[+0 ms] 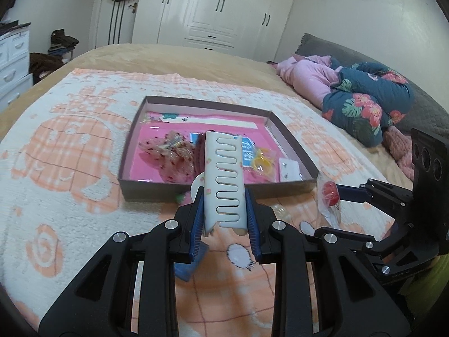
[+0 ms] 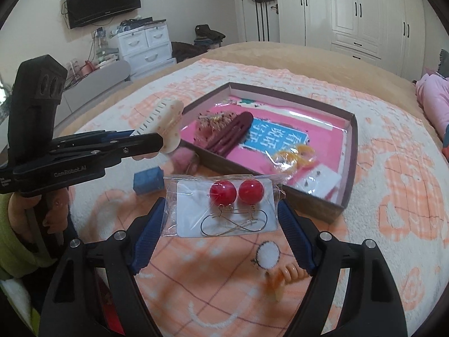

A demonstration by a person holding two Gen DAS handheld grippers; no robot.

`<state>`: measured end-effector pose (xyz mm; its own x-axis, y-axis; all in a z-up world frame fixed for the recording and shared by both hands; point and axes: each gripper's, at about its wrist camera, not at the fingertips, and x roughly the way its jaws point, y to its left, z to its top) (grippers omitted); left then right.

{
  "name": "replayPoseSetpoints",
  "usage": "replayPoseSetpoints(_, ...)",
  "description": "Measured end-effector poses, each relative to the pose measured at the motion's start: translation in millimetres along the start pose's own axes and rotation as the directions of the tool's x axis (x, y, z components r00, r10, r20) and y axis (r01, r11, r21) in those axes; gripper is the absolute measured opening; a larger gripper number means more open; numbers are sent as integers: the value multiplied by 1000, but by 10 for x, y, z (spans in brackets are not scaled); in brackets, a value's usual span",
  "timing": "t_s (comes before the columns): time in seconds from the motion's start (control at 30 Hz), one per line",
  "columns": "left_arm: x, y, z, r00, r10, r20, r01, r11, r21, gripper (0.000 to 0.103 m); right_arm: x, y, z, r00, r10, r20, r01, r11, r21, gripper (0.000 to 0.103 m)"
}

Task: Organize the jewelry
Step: 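Carry the white clip into the tray with the left tool while the right drops the earring card there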

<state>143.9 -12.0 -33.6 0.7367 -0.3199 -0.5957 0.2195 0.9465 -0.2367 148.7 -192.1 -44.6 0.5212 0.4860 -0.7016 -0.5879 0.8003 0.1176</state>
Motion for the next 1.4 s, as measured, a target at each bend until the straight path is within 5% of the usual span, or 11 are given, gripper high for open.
replayPoseSetpoints(0.67, 25, 289, 257, 998, 49, 41, -46, 997, -64, 20, 215, -121, 303, 999, -16, 36, 15, 999, 36, 77)
replayPoseSetpoints(1.4, 549, 344, 619, 996, 91, 19, -91, 996, -25, 20, 461, -696, 566, 993, -106, 43, 101, 988, 117, 77)
